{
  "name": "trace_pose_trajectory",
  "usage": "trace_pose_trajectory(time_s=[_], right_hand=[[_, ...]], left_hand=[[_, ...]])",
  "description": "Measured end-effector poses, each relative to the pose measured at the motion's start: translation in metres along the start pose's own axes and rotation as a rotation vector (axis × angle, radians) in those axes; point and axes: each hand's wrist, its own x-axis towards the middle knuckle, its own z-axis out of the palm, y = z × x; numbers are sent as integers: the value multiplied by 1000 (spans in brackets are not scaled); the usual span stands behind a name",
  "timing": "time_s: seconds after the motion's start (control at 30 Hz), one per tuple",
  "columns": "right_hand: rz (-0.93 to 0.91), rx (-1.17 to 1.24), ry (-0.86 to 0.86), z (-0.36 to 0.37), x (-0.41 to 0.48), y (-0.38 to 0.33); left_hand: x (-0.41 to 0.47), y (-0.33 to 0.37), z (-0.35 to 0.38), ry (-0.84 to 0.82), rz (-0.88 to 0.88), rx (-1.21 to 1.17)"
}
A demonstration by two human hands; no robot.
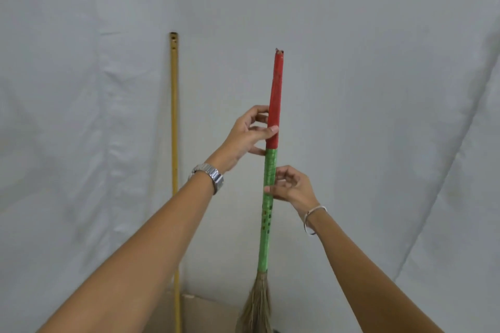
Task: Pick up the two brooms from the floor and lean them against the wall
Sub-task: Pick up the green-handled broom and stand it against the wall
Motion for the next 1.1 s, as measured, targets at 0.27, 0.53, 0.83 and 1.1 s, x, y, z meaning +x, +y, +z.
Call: trace_pose_trajectory(time_s=[0.27,0.53,0.83,1.1], right_hand=[[-50,8,-71,116,37,9],[39,95,-44,248,78,74],[174,151,-38,353,119,163],[254,133,-124,433,177,278]], left_hand=[[-28,-12,-120,148,-22,-8],[-42,-72,-256,107,-122,18],[-51,-168,-365,79,-282,-25],[-63,-286,-450,234,-378,-58]])
